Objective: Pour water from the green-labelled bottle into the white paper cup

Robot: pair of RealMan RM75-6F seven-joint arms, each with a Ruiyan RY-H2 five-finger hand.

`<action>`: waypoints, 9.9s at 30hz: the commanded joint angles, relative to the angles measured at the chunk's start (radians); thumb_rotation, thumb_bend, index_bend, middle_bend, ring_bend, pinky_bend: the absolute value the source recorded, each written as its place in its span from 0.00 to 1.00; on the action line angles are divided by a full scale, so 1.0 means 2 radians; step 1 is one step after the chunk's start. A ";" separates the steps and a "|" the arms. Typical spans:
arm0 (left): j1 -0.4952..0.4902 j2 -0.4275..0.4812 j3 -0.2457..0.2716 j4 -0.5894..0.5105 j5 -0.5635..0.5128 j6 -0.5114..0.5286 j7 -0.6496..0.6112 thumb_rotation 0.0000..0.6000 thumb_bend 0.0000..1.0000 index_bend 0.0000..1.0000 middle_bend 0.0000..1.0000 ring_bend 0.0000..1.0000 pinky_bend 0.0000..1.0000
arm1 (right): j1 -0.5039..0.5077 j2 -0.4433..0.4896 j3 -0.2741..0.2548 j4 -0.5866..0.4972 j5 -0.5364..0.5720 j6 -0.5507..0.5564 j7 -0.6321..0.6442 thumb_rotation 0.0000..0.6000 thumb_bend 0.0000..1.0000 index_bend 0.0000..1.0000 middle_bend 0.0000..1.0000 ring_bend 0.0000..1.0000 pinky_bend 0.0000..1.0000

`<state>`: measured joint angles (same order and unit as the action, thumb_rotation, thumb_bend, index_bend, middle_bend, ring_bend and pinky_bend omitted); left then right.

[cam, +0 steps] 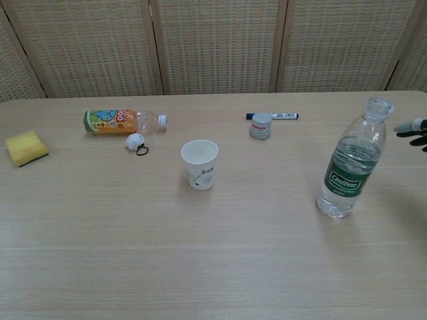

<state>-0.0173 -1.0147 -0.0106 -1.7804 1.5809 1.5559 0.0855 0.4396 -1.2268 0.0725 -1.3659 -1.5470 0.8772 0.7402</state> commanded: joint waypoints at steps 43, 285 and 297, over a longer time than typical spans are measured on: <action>-0.022 -0.004 -0.016 0.009 -0.058 -0.039 0.002 1.00 0.04 0.00 0.00 0.00 0.00 | 0.077 -0.184 0.048 0.105 0.096 -0.051 0.052 1.00 0.01 0.20 0.21 0.00 0.00; -0.026 0.007 -0.002 0.013 -0.047 -0.042 -0.040 1.00 0.05 0.00 0.00 0.00 0.00 | 0.020 -0.072 0.069 -0.055 0.166 0.071 -0.315 1.00 0.00 0.00 0.00 0.00 0.00; -0.010 -0.011 0.011 0.013 -0.008 -0.009 -0.010 1.00 0.05 0.00 0.00 0.00 0.00 | -0.099 -0.009 -0.003 -0.088 0.065 0.268 -0.391 1.00 0.00 0.00 0.00 0.00 0.00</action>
<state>-0.0400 -1.0342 0.0104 -1.7544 1.5614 1.5331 0.0625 0.2920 -1.2763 0.1041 -1.5190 -1.3748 1.3571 -0.0134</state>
